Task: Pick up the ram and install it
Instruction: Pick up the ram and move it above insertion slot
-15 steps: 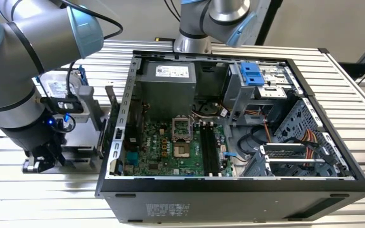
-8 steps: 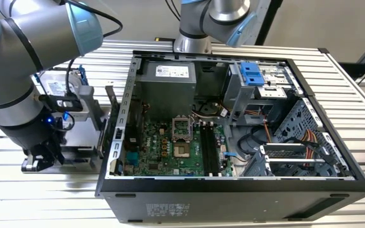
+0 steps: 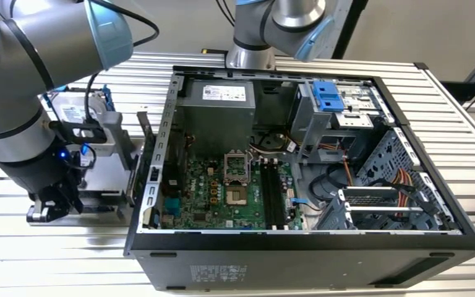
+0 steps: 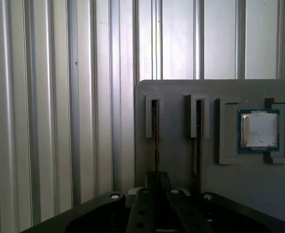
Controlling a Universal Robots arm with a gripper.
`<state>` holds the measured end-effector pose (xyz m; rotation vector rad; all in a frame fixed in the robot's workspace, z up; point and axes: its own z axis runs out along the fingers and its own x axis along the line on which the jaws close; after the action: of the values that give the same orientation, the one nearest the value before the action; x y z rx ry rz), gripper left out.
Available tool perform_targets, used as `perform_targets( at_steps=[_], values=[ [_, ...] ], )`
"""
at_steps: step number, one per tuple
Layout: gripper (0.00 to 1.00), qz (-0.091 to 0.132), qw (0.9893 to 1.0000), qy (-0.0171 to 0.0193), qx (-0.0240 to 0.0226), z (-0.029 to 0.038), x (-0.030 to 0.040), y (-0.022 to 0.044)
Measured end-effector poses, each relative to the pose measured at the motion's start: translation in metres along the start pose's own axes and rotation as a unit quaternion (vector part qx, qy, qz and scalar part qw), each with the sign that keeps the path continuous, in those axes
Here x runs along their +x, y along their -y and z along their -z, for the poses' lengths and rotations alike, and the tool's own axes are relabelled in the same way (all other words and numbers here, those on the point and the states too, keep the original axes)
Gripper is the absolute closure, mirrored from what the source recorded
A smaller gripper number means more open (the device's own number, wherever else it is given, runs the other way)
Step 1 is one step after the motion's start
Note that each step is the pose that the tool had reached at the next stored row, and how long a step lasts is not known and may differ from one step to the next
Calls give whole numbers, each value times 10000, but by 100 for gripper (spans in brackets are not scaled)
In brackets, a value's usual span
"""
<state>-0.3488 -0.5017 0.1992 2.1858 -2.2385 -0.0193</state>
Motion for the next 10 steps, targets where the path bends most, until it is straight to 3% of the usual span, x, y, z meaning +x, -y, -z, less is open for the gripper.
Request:
perform_targets(
  at_steps=[10],
  values=[
    [100,0,10000,2,2,55,0,-1]
  ],
)
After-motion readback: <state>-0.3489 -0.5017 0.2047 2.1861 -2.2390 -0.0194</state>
